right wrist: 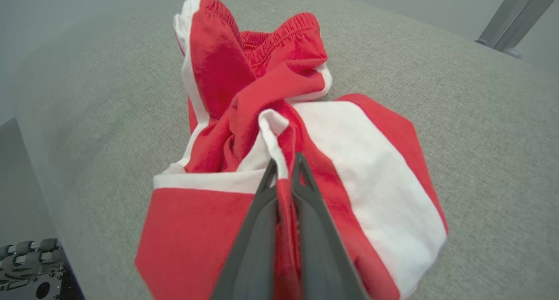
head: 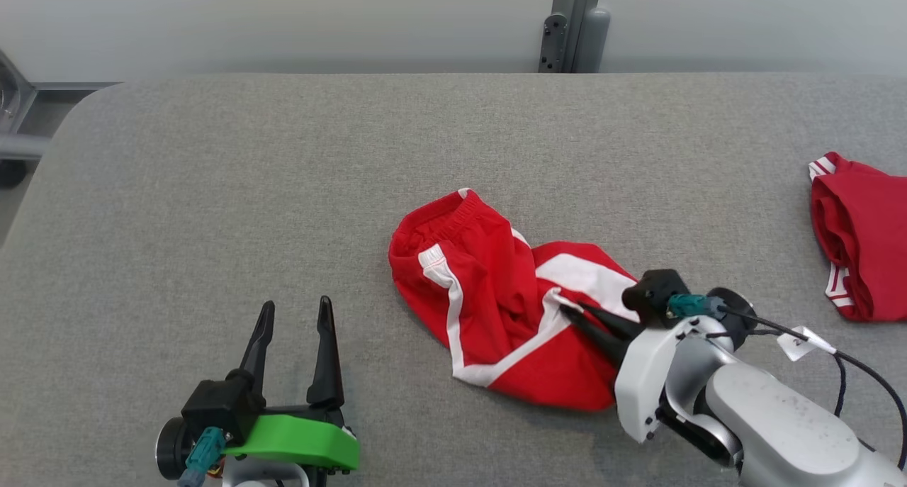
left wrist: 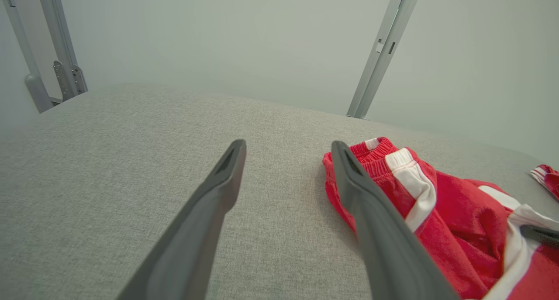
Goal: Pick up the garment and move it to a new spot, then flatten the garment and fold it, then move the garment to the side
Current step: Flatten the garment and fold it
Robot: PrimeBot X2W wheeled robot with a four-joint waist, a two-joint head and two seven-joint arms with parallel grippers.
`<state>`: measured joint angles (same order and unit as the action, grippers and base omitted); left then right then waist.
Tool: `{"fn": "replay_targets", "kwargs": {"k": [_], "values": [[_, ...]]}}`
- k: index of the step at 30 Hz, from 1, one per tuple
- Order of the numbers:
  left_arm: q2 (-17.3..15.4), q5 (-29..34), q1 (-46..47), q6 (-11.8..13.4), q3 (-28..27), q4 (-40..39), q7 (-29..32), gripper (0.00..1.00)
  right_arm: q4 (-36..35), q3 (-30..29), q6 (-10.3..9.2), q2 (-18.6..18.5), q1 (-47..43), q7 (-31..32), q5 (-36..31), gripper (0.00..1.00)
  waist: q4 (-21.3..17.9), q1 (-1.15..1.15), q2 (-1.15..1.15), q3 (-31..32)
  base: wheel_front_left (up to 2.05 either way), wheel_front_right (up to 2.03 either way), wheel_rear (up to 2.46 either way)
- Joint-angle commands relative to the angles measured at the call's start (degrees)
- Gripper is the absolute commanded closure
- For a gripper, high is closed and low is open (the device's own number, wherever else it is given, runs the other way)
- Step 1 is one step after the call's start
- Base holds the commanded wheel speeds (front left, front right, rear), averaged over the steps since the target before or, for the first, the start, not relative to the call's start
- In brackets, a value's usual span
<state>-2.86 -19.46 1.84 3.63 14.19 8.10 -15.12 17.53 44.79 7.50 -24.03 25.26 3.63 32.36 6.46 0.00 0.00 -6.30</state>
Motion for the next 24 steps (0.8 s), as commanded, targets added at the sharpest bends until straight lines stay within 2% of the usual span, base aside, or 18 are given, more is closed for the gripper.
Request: {"fn": "replay_targets", "kwargs": {"k": [1,6,9,16,18,19,20,24], "values": [[-0.08,0.16,0.08,0.32,-0.10,-0.08,-0.01,0.00,-0.35,-1.73,-0.02,-0.06,0.42,-1.30,-0.56,1.00,-0.57,0.00,0.00,-0.02,0.00,0.00,0.00],[-0.09,0.41,0.09,0.15,-0.12,-0.10,-0.01,0.00,-0.50,-8.93,-0.02,-0.28,-1.56,-3.09,-1.50,1.00,-1.71,0.00,0.00,-0.15,0.00,0.00,0.00],[-0.09,0.43,0.33,0.03,-0.15,-0.08,-0.01,0.00,0.86,-12.91,-0.01,0.03,-2.68,-2.28,0.52,1.00,-2.34,0.00,0.00,-0.52,0.00,0.00,0.00],[-0.09,0.86,1.71,-0.58,0.43,0.47,-0.02,0.00,9.66,-16.55,-0.01,-0.08,0.51,-0.97,6.33,1.00,-2.99,0.00,0.00,-2.02,0.00,0.00,0.00],[-0.09,0.88,2.07,-0.63,0.62,0.65,-0.02,0.00,12.55,-16.51,-0.02,-0.35,2.12,-1.81,7.47,0.63,-2.91,0.00,0.00,-2.45,0.00,0.00,0.00],[-0.09,0.87,2.30,-0.66,0.75,0.73,-0.02,0.00,14.02,-16.50,-0.02,-0.41,2.79,-2.42,8.04,0.26,-2.84,0.00,0.00,-2.59,0.00,0.00,0.00],[-0.09,0.89,2.53,-0.68,0.83,0.79,-0.02,0.00,15.28,-16.42,-0.02,-0.64,3.46,-3.03,8.26,0.00,-2.75,0.00,0.00,-2.71,0.00,0.00,0.00],[-0.09,0.86,2.53,-0.70,1.06,1.08,-0.02,0.00,19.13,-15.52,-0.01,-1.48,4.67,-5.28,9.14,0.00,-2.41,0.00,0.00,-2.69,0.00,0.00,0.00]]}}
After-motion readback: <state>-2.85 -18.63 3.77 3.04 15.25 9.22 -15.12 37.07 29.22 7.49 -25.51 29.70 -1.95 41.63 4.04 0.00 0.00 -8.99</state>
